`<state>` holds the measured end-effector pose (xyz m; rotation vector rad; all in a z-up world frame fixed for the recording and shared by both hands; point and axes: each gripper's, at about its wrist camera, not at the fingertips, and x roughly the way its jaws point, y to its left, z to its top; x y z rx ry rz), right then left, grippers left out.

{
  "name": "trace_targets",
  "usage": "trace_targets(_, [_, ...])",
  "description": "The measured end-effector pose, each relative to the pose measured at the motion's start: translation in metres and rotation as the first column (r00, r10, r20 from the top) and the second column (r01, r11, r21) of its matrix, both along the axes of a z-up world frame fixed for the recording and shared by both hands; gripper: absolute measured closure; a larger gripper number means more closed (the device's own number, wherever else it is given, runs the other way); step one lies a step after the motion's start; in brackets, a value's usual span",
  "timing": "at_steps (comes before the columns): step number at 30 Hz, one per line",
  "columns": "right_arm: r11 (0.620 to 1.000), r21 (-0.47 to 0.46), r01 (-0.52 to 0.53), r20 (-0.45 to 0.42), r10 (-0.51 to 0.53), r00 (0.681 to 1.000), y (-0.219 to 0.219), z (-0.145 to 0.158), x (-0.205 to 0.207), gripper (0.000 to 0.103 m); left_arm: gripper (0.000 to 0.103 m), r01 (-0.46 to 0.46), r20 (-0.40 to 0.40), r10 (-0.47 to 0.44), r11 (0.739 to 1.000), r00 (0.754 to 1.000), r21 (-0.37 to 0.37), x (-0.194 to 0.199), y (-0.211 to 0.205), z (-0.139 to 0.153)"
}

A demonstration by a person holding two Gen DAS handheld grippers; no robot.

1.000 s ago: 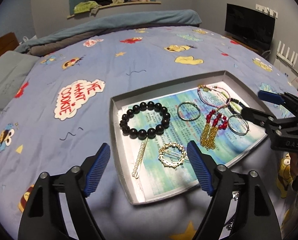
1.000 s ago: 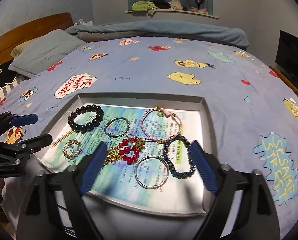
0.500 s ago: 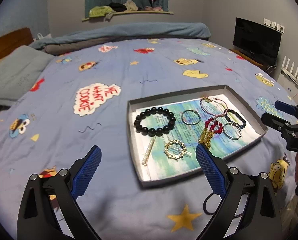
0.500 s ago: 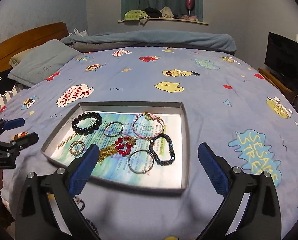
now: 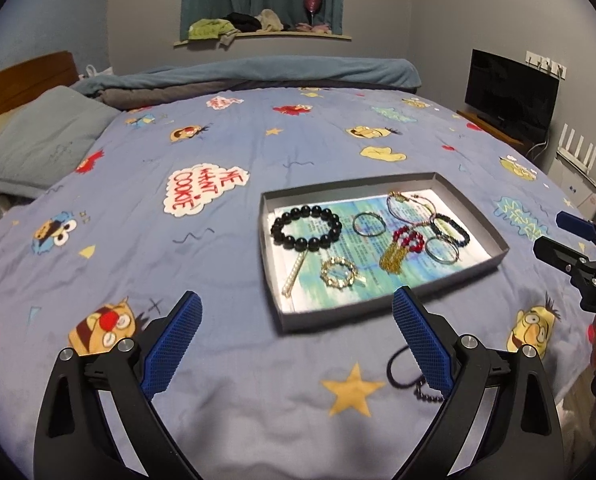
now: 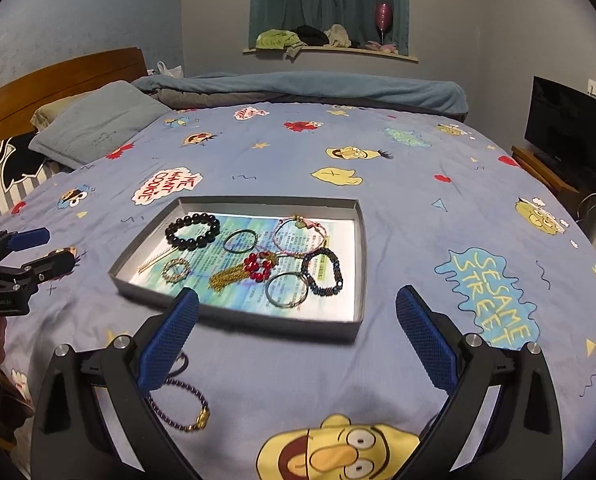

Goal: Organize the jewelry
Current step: 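Withdraw both open grippers toward the black hair tie and purple bracelet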

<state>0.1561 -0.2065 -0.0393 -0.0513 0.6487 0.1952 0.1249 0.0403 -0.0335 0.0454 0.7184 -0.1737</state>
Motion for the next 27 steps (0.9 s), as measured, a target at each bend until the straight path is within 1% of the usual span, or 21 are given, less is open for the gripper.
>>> trace_targets(3, [1.0,0.003,-0.007,0.002,0.007,1.0,0.0,-0.003,-0.011,0.006,0.008,-0.002,-0.002,0.002,1.0,1.0,0.008,-0.007,-0.001,-0.005])
trace_targets(7, [1.0,-0.001,-0.012,-0.012,0.012,1.0,0.0,-0.011,-0.018,0.006,0.008,0.0,-0.021,0.0,1.0,1.0,-0.003,-0.014,-0.003,-0.014])
trace_targets(11, [1.0,-0.003,-0.007,-0.025,0.007,1.0,-0.003,-0.021,-0.024,0.006,0.008,0.0,-0.039,0.0,1.0,0.999,-0.002,-0.019,-0.003,-0.026])
trace_targets(17, [1.0,-0.013,-0.015,-0.067,0.014,0.998,-0.003,-0.043,-0.03,0.006,0.008,0.0,-0.08,0.0,1.0,0.997,0.005,-0.025,-0.002,-0.049])
trace_targets(22, [0.999,-0.027,-0.04,-0.091,0.038,0.995,0.001,-0.06,-0.035,0.006,0.008,0.035,-0.109,-0.033,0.999,0.993,0.018,-0.029,-0.012,-0.069])
trace_targets(27, [0.995,-0.023,-0.098,-0.128,0.094,0.987,0.013,-0.078,-0.038,0.006,0.008,0.074,-0.138,-0.07,0.997,0.988,0.026,-0.027,-0.026,-0.084])
